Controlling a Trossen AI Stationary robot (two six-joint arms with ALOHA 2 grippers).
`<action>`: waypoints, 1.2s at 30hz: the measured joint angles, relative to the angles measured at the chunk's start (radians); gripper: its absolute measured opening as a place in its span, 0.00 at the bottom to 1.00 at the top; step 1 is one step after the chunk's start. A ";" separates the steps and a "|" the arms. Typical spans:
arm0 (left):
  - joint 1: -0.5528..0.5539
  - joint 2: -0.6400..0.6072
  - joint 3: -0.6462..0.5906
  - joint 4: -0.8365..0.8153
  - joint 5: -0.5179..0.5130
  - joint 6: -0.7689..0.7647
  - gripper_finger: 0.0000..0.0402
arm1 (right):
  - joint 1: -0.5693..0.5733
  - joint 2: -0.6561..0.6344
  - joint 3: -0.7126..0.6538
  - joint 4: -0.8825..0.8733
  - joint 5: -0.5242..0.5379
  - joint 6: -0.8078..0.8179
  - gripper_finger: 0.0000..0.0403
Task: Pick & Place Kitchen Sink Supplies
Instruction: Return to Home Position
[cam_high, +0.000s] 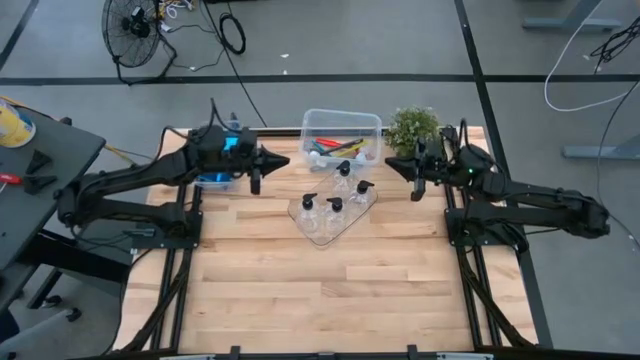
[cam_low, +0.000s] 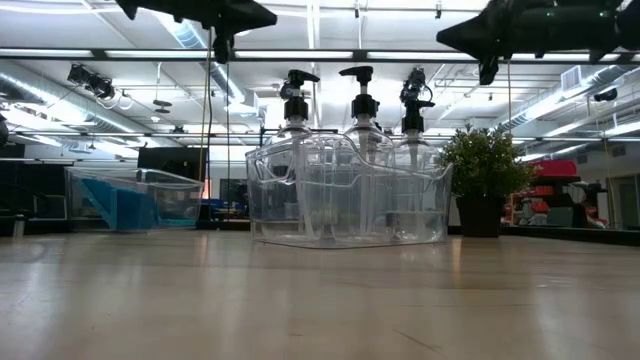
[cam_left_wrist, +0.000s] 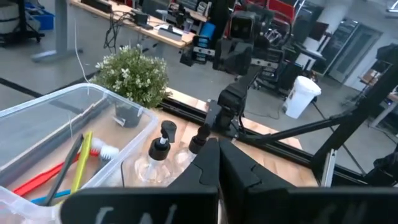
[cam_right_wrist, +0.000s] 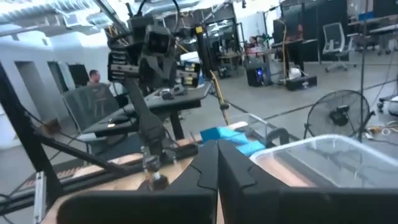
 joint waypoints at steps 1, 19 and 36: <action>-0.007 -0.012 -0.009 0.000 -0.010 0.001 0.00 | 0.017 -0.005 -0.011 0.007 0.016 0.001 0.00; -0.032 -0.047 -0.044 -0.003 -0.023 0.030 0.00 | 0.370 -0.135 -0.059 -0.223 0.254 -0.079 0.00; -0.032 -0.047 -0.043 -0.005 0.003 0.002 0.00 | 0.376 -0.347 -0.276 -0.164 0.149 -0.129 0.00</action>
